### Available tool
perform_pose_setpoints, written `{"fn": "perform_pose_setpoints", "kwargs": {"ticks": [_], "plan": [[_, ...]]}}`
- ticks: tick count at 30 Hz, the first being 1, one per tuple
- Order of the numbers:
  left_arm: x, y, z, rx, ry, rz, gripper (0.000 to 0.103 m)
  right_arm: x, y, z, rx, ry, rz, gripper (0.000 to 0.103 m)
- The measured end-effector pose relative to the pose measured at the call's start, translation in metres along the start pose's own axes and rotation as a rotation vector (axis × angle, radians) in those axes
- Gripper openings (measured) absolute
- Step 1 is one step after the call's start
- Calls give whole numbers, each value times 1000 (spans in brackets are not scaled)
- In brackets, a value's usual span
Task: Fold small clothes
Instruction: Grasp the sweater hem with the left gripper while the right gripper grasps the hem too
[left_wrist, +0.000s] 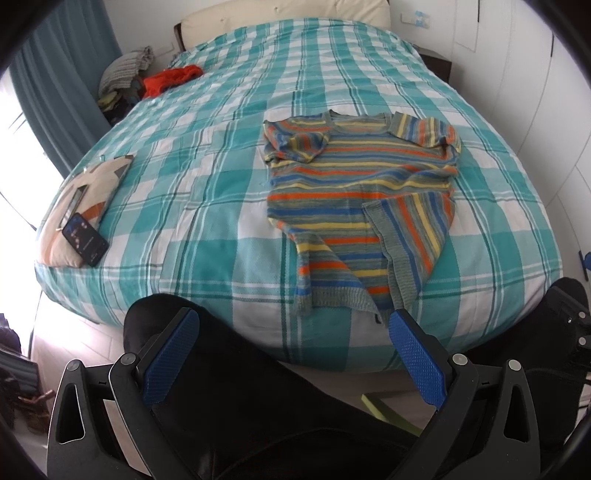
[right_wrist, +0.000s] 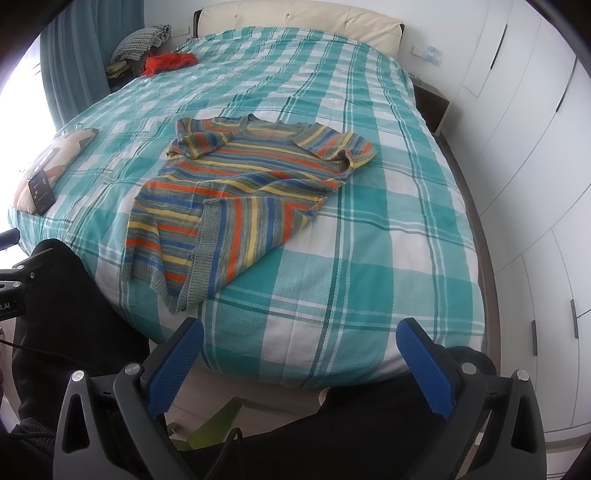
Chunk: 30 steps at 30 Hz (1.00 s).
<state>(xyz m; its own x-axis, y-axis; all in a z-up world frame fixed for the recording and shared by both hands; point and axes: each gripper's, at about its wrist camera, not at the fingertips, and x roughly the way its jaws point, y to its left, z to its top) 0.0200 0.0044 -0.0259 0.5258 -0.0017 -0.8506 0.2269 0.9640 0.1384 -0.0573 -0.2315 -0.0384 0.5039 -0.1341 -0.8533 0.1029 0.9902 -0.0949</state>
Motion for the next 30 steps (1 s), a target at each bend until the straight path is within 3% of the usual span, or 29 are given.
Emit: {"fn": "perform_pose_setpoints", "kwargs": {"ticks": [2,7,11,15,18,19,20,21,22,23,24,30], "plan": [[11,7,2,7,3,18,103,3,-2,1,-9,-7,3,103],[67,31,2,-18,88,-98,103,43,-3,27,-78,-36,9,103],[117,25,8,0,115,-118,102,104,15,69,-140,-4,107,103],[165,20,15,-24,192,-230,102,166,54,115,-220,36,262,103],[181,12,13,15,211,-229,101,213,87,139,-344,89,325,101],[183,11,11,30,210,-231,97,228,95,142,-385,132,333,91],[184,11,9,39,212,-232,91,238,101,142,-418,179,355,58],[187,11,8,41,226,-237,67,244,105,140,-446,223,372,39],[190,13,6,38,250,-250,34,245,104,136,-469,244,373,16],[192,14,4,26,270,-275,18,238,102,132,-494,236,374,8],[192,17,3,8,278,-302,6,227,98,127,-513,224,387,6],[156,34,-6,-14,230,-349,4,138,13,83,-399,173,413,5]]}}
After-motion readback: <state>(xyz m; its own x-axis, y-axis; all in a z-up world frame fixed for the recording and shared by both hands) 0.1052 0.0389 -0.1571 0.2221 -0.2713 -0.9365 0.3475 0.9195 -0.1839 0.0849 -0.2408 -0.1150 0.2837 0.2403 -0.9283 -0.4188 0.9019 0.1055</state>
